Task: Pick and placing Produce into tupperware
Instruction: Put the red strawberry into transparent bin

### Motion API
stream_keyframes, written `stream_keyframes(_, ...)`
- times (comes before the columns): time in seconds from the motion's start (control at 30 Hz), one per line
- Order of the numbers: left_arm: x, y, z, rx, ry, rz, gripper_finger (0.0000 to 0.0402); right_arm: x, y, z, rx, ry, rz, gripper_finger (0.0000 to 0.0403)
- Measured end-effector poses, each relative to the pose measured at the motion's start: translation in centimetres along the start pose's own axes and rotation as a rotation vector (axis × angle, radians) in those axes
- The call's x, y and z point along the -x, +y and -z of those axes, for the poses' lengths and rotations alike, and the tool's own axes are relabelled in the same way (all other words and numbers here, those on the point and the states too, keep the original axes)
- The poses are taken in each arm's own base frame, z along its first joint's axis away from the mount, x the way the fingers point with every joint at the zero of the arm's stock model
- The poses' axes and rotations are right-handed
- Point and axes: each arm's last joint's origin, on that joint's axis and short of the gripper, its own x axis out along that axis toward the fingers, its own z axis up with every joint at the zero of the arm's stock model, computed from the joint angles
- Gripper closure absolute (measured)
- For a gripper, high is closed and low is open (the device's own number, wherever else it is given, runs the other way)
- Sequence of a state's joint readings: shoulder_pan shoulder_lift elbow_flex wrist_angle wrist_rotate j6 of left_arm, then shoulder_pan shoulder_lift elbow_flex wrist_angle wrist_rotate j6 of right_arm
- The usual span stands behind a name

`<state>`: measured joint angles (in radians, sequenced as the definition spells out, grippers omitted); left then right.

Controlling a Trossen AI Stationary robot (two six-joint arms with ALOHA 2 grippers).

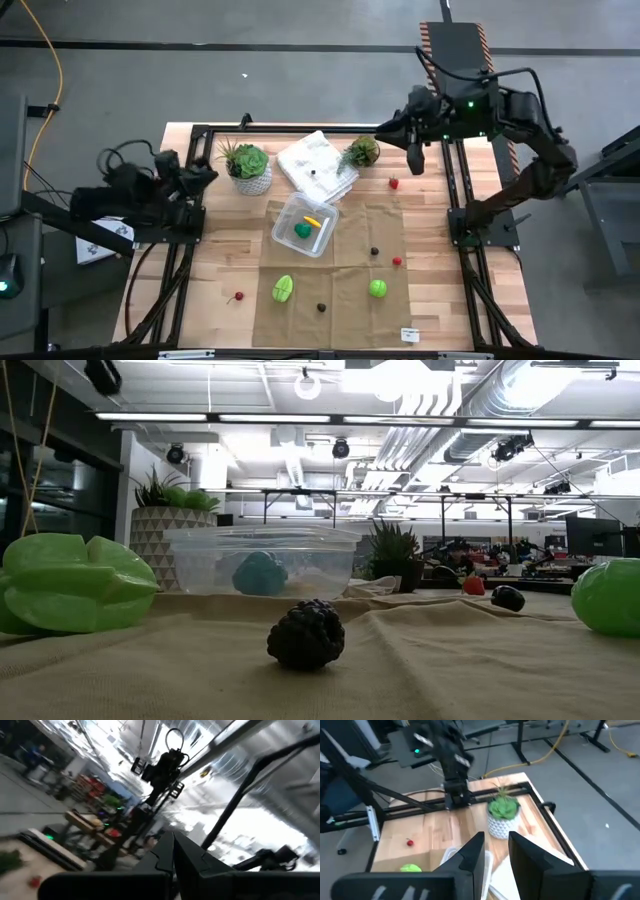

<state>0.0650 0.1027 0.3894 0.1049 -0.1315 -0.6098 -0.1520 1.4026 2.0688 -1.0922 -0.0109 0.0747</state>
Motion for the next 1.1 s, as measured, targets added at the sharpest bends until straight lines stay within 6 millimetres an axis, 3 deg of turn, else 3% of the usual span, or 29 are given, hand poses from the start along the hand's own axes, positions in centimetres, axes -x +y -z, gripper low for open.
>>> stream_keyframes(0.23, -2.5, -3.5, -4.4, -0.183, 0.214, -0.136, 0.0401, -0.2, -1.5, 4.9, -0.143, -0.022, 0.031, 0.0325)
stream_keyframes(0.47, -6.0, -5.3, -6.3, -0.282, 0.397, -0.229, 0.0401, 0.1, -3.6, 10.7, -0.424, 0.065, 0.191, 0.0325)
stream_keyframes(0.77, -10.4, -5.7, -5.8, -0.300, 0.526, -0.299, 0.0401, -1.5, -5.3, 15.9, -0.561, 0.378, 0.395, 0.0315)
stream_keyframes(1.1, -13.9, -4.2, -2.9, -0.279, 0.637, -0.375, 0.0401, -3.8, -6.1, 17.1, -0.516, 0.544, 0.512, 0.0253)
